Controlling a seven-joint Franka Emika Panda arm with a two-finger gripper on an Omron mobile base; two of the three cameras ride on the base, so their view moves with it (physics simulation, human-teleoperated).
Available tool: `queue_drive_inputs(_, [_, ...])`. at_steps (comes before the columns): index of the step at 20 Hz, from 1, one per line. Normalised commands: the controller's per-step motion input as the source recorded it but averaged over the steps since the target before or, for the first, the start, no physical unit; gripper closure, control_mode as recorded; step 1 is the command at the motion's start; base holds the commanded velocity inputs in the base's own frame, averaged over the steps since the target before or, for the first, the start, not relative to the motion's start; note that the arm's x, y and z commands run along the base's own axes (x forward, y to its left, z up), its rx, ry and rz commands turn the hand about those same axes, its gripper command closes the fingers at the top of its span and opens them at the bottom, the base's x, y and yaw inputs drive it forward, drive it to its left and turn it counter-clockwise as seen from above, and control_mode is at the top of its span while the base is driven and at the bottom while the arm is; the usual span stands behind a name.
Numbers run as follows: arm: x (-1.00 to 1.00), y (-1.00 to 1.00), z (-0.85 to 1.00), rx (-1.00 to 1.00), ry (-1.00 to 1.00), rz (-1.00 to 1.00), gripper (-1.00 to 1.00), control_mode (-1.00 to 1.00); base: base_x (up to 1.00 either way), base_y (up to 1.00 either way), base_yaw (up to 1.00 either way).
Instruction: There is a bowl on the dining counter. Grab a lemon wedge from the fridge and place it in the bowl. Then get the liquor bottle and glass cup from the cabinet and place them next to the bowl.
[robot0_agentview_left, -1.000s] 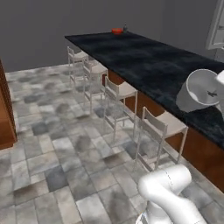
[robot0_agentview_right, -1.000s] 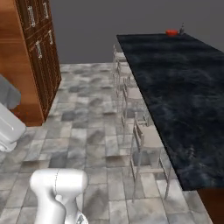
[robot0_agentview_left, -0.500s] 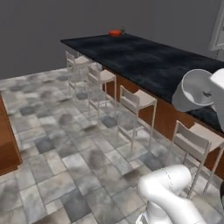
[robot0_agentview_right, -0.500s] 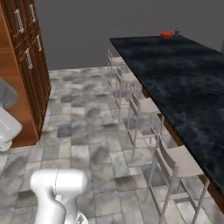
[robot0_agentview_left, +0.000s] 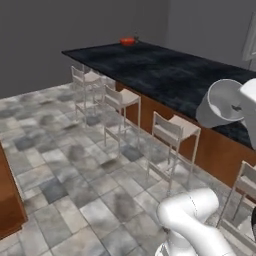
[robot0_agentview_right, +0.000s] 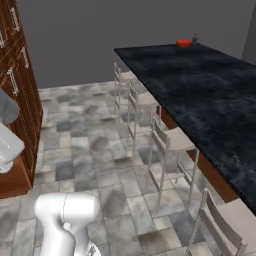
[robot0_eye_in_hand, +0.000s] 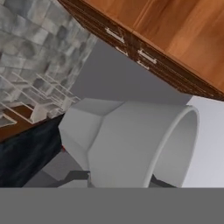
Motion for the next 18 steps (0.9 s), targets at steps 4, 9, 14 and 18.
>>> queue_drive_inputs(4, [0.0, 0.0, 0.0, 0.0, 0.0, 0.0, 1.0, 1.0, 1.0, 0.59, -0.27])
queue_drive_inputs(9, [0.0, 0.0, 0.0, 0.0, 0.0, 0.0, 1.0, 1.0, 1.0, 0.65, -0.28])
queue_drive_inputs(14, [0.0, 0.0, 0.0, 0.0, 0.0, 0.0, 1.0, 1.0, 1.0, 0.79, -0.29])
queue_drive_inputs(18, [0.0, 0.0, 0.0, 0.0, 0.0, 0.0, 1.0, 1.0, 1.0, 0.82, -0.28])
